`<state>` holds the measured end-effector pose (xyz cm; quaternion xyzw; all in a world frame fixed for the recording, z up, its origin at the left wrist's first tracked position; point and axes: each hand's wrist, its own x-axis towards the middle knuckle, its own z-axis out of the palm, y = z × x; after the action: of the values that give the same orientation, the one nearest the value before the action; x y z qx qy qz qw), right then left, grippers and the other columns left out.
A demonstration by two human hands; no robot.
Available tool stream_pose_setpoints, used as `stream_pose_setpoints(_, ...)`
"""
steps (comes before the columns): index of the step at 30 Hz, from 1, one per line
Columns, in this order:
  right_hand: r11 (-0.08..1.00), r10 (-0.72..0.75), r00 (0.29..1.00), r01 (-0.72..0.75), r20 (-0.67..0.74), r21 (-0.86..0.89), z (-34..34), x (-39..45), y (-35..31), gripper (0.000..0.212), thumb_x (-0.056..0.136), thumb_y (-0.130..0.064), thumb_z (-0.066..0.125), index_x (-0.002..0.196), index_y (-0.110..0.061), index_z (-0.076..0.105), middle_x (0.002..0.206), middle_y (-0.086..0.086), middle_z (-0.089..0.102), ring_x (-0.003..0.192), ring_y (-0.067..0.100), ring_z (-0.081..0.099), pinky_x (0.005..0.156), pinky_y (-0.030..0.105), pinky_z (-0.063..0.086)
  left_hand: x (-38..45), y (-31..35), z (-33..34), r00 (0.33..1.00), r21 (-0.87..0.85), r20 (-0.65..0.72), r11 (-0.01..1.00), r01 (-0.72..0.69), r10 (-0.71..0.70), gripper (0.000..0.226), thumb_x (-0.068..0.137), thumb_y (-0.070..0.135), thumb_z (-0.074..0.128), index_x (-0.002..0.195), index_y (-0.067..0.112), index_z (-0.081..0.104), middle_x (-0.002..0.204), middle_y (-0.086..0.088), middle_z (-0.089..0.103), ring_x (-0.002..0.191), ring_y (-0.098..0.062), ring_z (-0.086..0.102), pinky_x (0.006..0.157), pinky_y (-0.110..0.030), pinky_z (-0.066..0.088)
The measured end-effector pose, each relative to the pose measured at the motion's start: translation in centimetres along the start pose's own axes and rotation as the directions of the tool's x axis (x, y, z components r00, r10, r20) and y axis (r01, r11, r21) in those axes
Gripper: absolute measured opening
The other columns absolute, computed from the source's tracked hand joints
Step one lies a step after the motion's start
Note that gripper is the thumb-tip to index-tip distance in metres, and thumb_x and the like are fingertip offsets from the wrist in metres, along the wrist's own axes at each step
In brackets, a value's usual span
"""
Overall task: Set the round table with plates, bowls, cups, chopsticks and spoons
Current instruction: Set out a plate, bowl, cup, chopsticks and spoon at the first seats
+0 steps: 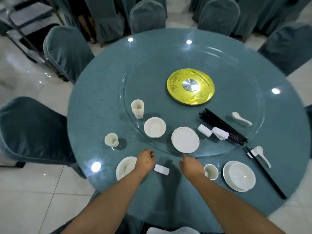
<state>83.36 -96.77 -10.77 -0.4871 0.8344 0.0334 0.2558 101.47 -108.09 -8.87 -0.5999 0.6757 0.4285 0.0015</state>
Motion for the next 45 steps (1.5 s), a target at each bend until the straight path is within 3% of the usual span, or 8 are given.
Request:
stream_pose_setpoints(9, 0.982, 0.168, 0.979, -0.156, -0.114, 0.103, -5.9, 1.0, 6.6, 0.027, 0.096, -0.037, 0.039, 0.100, -0.018, 0.058, 0.104, 0.009, 0.068, 0.097, 0.033, 0.063, 0.078, 0.037, 0.049, 2.1, 8.4, 2.2, 0.991, 0.044, 0.040, 0.990, -0.133, 0.132, 0.031, 0.091, 0.011, 0.051, 0.119, 0.010, 0.065, 0.119, -0.007, 0.067, 0.107, -0.021, 0.063, 0.090, -0.023, 0.044)
stream_pose_setpoints(12, 0.963, 0.218, 0.968, -0.194, -0.121, 0.185, -7.0, 1.1, 9.3, 0.026, 0.097, -0.034, 0.037, 0.090, -0.017, 0.056, 0.099, 0.008, 0.068, 0.090, 0.031, 0.062, 0.072, 0.034, 0.047, 2.8, 10.9, 3.5, 0.987, 0.060, 0.054, 0.986, -0.155, 0.152, 0.034, 0.091, 0.009, 0.050, 0.122, 0.009, 0.063, 0.124, -0.006, 0.064, 0.111, -0.020, 0.061, 0.095, -0.023, 0.043)
stream_pose_setpoints(18, 0.960, 0.259, 0.961, -0.245, -0.095, 0.139, -8.3, 2.1, 15.2, 0.032, 0.099, -0.032, 0.039, 0.114, -0.015, 0.062, 0.117, 0.006, 0.059, 0.107, 0.026, 0.058, 0.090, 0.034, 0.047, 4.2, 16.8, 7.3, 0.971, 0.073, 0.106, 0.972, -0.223, 0.214, 0.036, 0.092, 0.012, 0.049, 0.125, 0.012, 0.063, 0.129, -0.003, 0.063, 0.116, -0.019, 0.059, 0.102, -0.024, 0.041)
stream_pose_setpoints(26, 0.983, 0.162, 0.984, -0.167, 0.070, 0.075, -7.3, 4.3, 19.4, 0.035, 0.101, -0.027, 0.035, 0.127, -0.018, 0.056, 0.138, 0.001, 0.046, 0.125, 0.023, 0.050, 0.104, 0.038, 0.038, 4.9, 19.1, 12.9, 0.940, 0.150, 0.250, 0.950, -0.274, 0.232, 0.030, 0.093, 0.016, 0.049, 0.118, 0.013, 0.065, 0.120, -0.004, 0.066, 0.107, -0.020, 0.062, 0.095, -0.024, 0.044)
stream_pose_setpoints(31, 0.992, 0.100, 0.990, -0.107, 0.103, 0.072, -6.3, 5.1, 20.3, 0.034, 0.099, -0.030, 0.037, 0.124, -0.016, 0.056, 0.127, 0.006, 0.053, 0.120, 0.025, 0.053, 0.102, 0.036, 0.041, 5.0, 19.4, 15.2, 0.932, 0.169, 0.299, 0.950, -0.264, 0.206, 0.028, 0.093, 0.016, 0.049, 0.114, 0.016, 0.067, 0.115, -0.003, 0.069, 0.104, -0.018, 0.063, 0.088, -0.019, 0.043)
stream_pose_setpoints(37, 0.998, 0.056, 0.997, -0.057, 0.059, 0.011, -6.1, 5.8, 20.2, 0.035, 0.098, -0.032, 0.036, 0.117, -0.022, 0.063, 0.118, 0.004, 0.061, 0.110, 0.026, 0.058, 0.095, 0.035, 0.042, 4.8, 19.7, 16.5, 0.906, 0.283, 0.376, 0.907, -0.313, 0.195, 0.035, 0.093, 0.020, 0.047, 0.123, 0.012, 0.065, 0.124, -0.009, 0.066, 0.115, -0.027, 0.060, 0.098, -0.029, 0.046)
stream_pose_setpoints(39, 0.999, 0.036, 0.997, -0.036, 0.066, -0.012, -6.2, 5.9, 19.8, 0.035, 0.096, -0.031, 0.037, 0.114, -0.024, 0.066, 0.116, 0.003, 0.064, 0.110, 0.026, 0.058, 0.096, 0.034, 0.040, 4.6, 19.5, 16.7, 0.890, 0.326, 0.400, 0.874, -0.361, 0.218, 0.035, 0.093, 0.019, 0.046, 0.120, 0.011, 0.067, 0.124, -0.008, 0.065, 0.115, -0.028, 0.059, 0.097, -0.030, 0.046)
stream_pose_setpoints(45, 0.998, -0.007, 0.991, -0.002, 0.135, 0.061, -5.8, 5.2, 18.4, 0.038, 0.095, -0.025, 0.039, 0.123, -0.031, 0.063, 0.121, 0.000, 0.066, 0.115, 0.024, 0.057, 0.103, 0.033, 0.041, 4.3, 17.4, 15.5, 0.867, 0.480, 0.464, 0.771, -0.418, 0.181, 0.044, 0.094, 0.024, 0.046, 0.137, 0.015, 0.052, 0.143, -0.006, 0.051, 0.125, -0.029, 0.053, 0.106, -0.035, 0.041)
